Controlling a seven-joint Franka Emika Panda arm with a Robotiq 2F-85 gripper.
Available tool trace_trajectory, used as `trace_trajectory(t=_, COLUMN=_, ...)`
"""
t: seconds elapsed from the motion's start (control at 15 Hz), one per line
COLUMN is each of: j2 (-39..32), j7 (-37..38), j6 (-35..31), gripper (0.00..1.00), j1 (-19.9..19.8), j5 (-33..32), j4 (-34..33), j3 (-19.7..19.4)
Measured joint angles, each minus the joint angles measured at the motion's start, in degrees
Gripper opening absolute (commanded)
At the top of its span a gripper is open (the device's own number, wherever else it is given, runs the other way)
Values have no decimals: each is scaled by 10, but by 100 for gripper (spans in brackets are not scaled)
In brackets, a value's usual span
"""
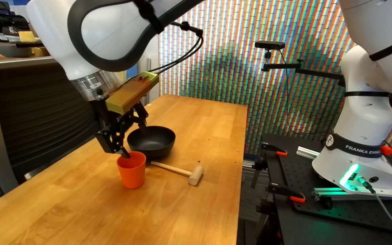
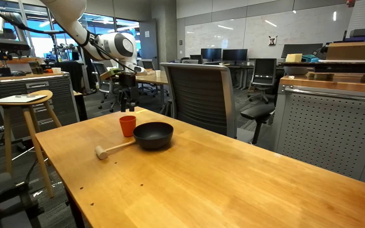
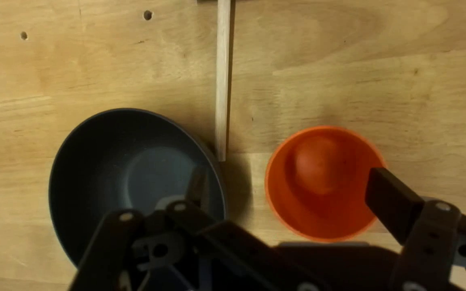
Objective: Put the cup in the bowl
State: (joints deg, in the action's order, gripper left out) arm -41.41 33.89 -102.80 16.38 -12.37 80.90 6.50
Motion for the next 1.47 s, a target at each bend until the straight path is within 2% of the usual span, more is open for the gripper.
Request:
trace_trajectory(t=0.07, j2=-18, j7=-5, j6=11, gripper=74, j1=0, j5=4, j4=-26, j3=-7)
trace_trajectory(t=0.13, j2=-34, j7=-11, j6=22, gripper=68, j1=0, j5=8, j4=-51, j3=-13)
trace_trajectory(t=0.53, j2=-126, j7=-42, j6=108, gripper=20, j1=-5, j5=60, j4=-194, j3=-32)
trace_trajectory(t=0.6, j2=-139, j7=-46, j6=126, gripper=63, j1=-6, j5=69, j4=-216, j3=-32)
trace_trajectory(t=0.67, j2=-153, j7=-50, j6=144, gripper=58, j1=-6, j5=77, j4=-238, j3=-32)
trace_trajectory(t=0.73, j2=-165, j7=-53, j6=161, gripper=59, j1=-7, j5=86, j4=-256, j3=-32)
trace_trajectory(t=0.8, j2=-176, j7=-55, j6=179, gripper=31, j1=-8, j5=94, j4=-272, j3=-32)
trace_trajectory(t=0.87, j2=-186, j7=-57, j6=194, gripper=20, j1=-9, j5=100, j4=-286, j3=-32)
trace_trajectory(t=0.93, j2=-195, j7=-59, j6=208, gripper=20, j1=-10, j5=105, j4=-297, j3=-32)
trace_trajectory(t=1.07, j2=-212, j7=-60, j6=229, gripper=4, j1=-11, j5=110, j4=-314, j3=-32)
trace_trajectory(t=1.13, j2=-219, j7=-60, j6=237, gripper=0, j1=-11, j5=111, j4=-323, j3=-32)
trace_trajectory(t=1.47, j2=-236, j7=-64, j6=272, gripper=1, j1=-10, j5=118, j4=-361, j3=-32)
